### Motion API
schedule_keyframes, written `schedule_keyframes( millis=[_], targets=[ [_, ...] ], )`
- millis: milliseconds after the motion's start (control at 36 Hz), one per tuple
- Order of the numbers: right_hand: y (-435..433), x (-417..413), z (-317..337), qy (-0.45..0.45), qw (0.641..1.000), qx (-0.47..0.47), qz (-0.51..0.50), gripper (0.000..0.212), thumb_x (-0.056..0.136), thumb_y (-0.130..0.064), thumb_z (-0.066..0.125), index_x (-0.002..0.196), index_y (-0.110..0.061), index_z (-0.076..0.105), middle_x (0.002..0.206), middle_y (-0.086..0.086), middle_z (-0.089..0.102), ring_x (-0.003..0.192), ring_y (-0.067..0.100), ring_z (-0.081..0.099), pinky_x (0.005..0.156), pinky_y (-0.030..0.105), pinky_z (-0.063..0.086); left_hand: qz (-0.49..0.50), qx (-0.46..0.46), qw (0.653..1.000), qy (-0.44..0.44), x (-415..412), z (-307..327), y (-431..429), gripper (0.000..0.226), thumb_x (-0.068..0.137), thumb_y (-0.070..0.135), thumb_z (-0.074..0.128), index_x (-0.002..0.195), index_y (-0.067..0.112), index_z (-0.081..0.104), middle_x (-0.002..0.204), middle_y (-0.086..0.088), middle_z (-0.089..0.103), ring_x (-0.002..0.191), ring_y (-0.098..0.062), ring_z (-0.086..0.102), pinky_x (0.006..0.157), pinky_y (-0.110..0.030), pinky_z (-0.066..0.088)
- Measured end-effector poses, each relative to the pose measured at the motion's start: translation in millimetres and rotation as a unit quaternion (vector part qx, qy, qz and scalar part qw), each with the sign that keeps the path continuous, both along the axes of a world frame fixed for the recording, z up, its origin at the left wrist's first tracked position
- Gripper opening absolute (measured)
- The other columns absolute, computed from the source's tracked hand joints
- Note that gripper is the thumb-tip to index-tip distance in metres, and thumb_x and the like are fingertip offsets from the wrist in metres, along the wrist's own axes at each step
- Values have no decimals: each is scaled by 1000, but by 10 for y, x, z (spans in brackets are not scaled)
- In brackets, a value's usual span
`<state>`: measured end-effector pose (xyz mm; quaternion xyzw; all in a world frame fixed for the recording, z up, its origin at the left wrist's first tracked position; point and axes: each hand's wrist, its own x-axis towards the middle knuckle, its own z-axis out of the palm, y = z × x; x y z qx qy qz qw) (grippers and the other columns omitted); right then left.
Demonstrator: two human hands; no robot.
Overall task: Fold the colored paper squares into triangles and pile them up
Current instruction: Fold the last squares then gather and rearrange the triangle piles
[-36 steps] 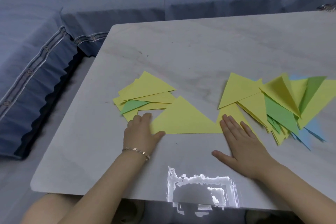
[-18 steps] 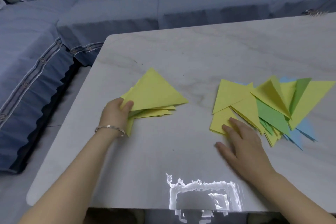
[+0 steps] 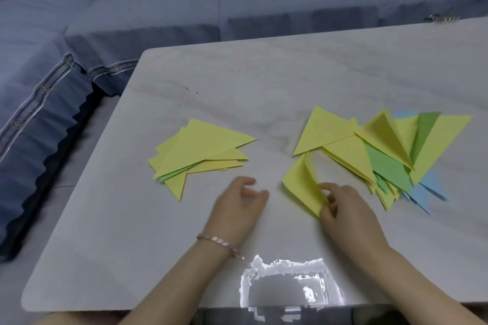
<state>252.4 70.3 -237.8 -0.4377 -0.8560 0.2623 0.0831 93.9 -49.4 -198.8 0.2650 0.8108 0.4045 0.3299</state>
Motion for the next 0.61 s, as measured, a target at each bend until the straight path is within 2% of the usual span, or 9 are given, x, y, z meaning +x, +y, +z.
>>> schedule_keyframes(
  millis=[28, 83, 139, 222, 306, 389, 472, 556, 611],
  targets=[
    [-90, -17, 12, 4, 1000, -4, 15, 43, 87, -14, 48, 128, -26, 48, 101, -1, 46, 87, 21, 54, 71, 30, 42, 5, -13, 997, -71, 114, 0, 36, 44, 74, 44, 66, 109, 20, 51, 84, 2, 61, 74, -16, 60, 80, -32, 50],
    [-268, -60, 34, 14, 999, -14, 44, 41, 86, -18, 51, 126, -29, 47, 102, -2, 43, 87, 21, 55, 74, 32, 43, 11, -18, 986, -166, 277, -32, 98, 39, 77, 44, 68, 102, 23, 46, 79, 2, 59, 73, -18, 61, 76, -38, 54],
    [-401, -114, 33, 33, 996, -28, 75, 36, 86, -19, 51, 120, -30, 50, 99, -3, 42, 83, 19, 53, 72, 30, 41, 18, 1, 984, -178, 345, -102, 141, 34, 79, 32, 69, 99, 23, 43, 81, 5, 57, 73, -12, 60, 72, -33, 55],
    [-503, -175, 11, 42, 991, -35, 124, 36, 88, -33, 52, 124, -30, 47, 104, -6, 41, 83, 14, 53, 71, 25, 42, 14, 12, 997, -75, 283, -174, 181, 39, 81, 13, 65, 112, 20, 41, 85, 13, 51, 76, -4, 53, 64, -8, 44],
    [-494, -159, 15, 42, 986, -2, 160, 60, 80, -60, 39, 129, -27, 49, 114, -11, 46, 93, 7, 54, 73, 16, 39, -36, -23, 999, 18, 81, -168, 225, 46, 83, 0, 52, 126, 11, 40, 101, 4, 48, 89, -11, 45, 61, -14, 31],
    [-376, -89, 26, 84, 982, 38, 167, 57, 80, -54, 39, 116, -18, 63, 114, -3, 56, 102, 12, 54, 85, 21, 42, -150, -79, 984, 59, -140, -107, 305, 50, 82, 2, 49, 128, 17, 39, 110, -3, 52, 90, -15, 47, 67, -21, 35],
    [-240, -43, -32, 91, 976, 88, 176, 49, 84, -45, 44, 117, -13, 62, 124, 5, 56, 115, 15, 45, 95, 35, 44, -248, -151, 949, 122, -295, -56, 430, 53, 82, 8, 50, 129, 25, 33, 98, -3, 51, 81, -20, 51, 58, -26, 39],
    [-149, -59, -95, 38, 966, 108, 234, 55, 91, -48, 37, 129, -12, 52, 140, 6, 45, 131, 19, 32, 107, 32, 30, -285, -164, 928, 173, -386, -96, 596, 64, 81, 8, 52, 135, 30, 26, 103, -8, 54, 80, -24, 53, 65, -30, 42],
    [-118, -105, -150, -3, 955, 128, 266, 62, 96, -53, 22, 135, -10, 44, 145, 6, 38, 136, 22, 29, 108, 31, 21, -291, -147, 926, 191, -427, -151, 668, 73, 82, 7, 54, 141, 29, 19, 121, -9, 51, 93, -24, 53, 75, -27, 42]
  ],
)
